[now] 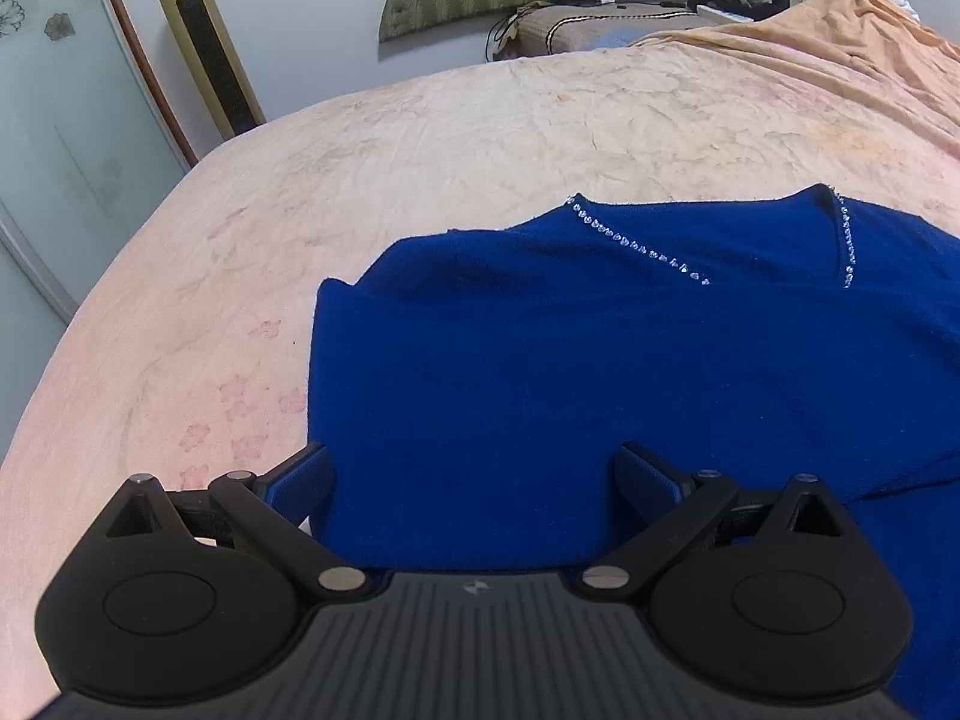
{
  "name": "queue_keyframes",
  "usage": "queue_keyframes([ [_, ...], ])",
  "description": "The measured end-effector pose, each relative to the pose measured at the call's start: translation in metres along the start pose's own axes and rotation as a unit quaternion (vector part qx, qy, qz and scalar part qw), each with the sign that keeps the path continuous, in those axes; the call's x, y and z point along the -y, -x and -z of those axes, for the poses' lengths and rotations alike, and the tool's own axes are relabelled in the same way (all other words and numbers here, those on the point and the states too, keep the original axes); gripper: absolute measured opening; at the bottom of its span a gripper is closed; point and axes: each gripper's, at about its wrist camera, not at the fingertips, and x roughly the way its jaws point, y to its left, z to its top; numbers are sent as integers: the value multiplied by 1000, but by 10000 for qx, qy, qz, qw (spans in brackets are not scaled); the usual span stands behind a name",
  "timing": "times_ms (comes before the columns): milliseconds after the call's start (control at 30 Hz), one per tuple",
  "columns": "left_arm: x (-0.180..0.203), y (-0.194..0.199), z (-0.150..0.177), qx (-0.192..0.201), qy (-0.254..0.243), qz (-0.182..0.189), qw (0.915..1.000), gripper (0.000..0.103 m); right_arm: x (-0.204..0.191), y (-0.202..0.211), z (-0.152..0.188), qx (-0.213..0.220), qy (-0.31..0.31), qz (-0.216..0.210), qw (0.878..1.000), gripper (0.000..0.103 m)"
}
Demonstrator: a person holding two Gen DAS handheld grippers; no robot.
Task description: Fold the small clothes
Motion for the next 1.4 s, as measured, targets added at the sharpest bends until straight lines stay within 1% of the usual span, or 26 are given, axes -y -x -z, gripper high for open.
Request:
queue_keyframes([
  [33, 1, 1, -1, 22, -36, -18, 10000, 101, -1, -5, 2, -58, -33, -21, 10000, 46],
  [67, 2, 1, -1, 37, -69, -42, 10000, 101, -4, -11, 4, -134, 70, 43, 9999, 46],
  [133, 3, 4, -1, 67, -108, -72, 9999, 101, -8, -24, 7, -256, 223, 90, 9994, 24],
  [167, 2, 5, -1, 91, -106, -72, 9999, 101, -8, -28, 8, -310, 159, 52, 9994, 7],
  [200, 1, 5, -1, 112, -86, -80, 9999, 101, -9, -27, 9, -244, 141, 26, 9996, 6],
  [233, 0, 5, -2, 111, -62, -93, 9999, 101, -13, -22, 9, -99, 282, 71, 9995, 6],
  [333, -2, 0, -4, 75, 29, -77, 9999, 101, -28, -10, 10, 279, 656, 539, 9960, 6],
  [400, -2, -4, -3, 110, 30, -89, 9999, 101, -30, -11, 9, 331, 767, 826, 9931, 6],
  [433, -1, -8, -3, 83, 3, -139, 9999, 101, -28, -13, 9, 310, 767, 844, 9930, 7],
  [467, 0, -12, -2, 42, -10, -170, 9998, 101, -27, -15, 9, 217, 733, 794, 9939, 20],
  [500, 0, -15, -1, 13, -7, -150, 9999, 101, -26, -17, 9, 107, 711, 855, 9937, 21],
  [533, -1, -16, 1, 7, 5, -124, 9999, 101, -26, -13, 11, 170, 725, 967, 9925, 24],
  [600, -3, -16, 2, 13, 31, -103, 9999, 101, -35, 2, 18, 496, 901, 1140, 9881, 26],
  [633, -3, -15, 2, 8, 46, -99, 9999, 101, -41, 9, 21, 570, 989, 1080, 9876, 28],
  [667, -3, -14, 2, 8, 58, -97, 9999, 101, -46, 10, 24, 509, 1105, 919, 9883, 36],
  [733, -4, -11, 2, 17, 83, -81, 9999, 101, -50, 3, 32, 180, 1262, 738, 9891, 41],
  [767, -4, -10, 2, 22, 88, -62, 9999, 101, -51, -4, 36, -14, 1300, 842, 9879, 42],
  [800, -5, -8, 3, 35, 89, -41, 9999, 101, -49, -10, 40, -142, 1310, 1062, 9856, 43],
  [833, -5, -5, 4, 57, 89, -27, 9999, 101, -48, -10, 43, -117, 1264, 1204, 9846, 43],
  [867, -5, -3, 4, 77, 85, -22, 9999, 101, -48, -4, 45, -13, 1180, 1220, 9855, 45],
  [933, -3, 2, 5, 122, 78, -10, 9999, 101, -52, 12, 48, 189, 1093, 1136, 9873, 55],
  [967, -1, 4, 6, 144, 79, -10, 9999, 101, -56, 19, 50, 252, 1137, 1095, 9871, 63],
  [1000, 0, 6, 7, 161, 73, -4, 9998, 101, -60, 26, 53, 288, 1214, 1059, 9865, 69],
  [1067, 4, 12, 10, 198, 55, 10, 9998, 101, -68, 37, 60, 316, 1360, 994, 9852, 73],
  [1200, 10, 23, 17, 260, 62, 2, 9996, 101, -81, 54, 72, 206, 1655, 890, 9820, 79],
  [1400, 3, 37, 26, 289, 298, -104, 9991, 101, -94, 81, 84, 180, 1888, 847, 9782, 86],
])
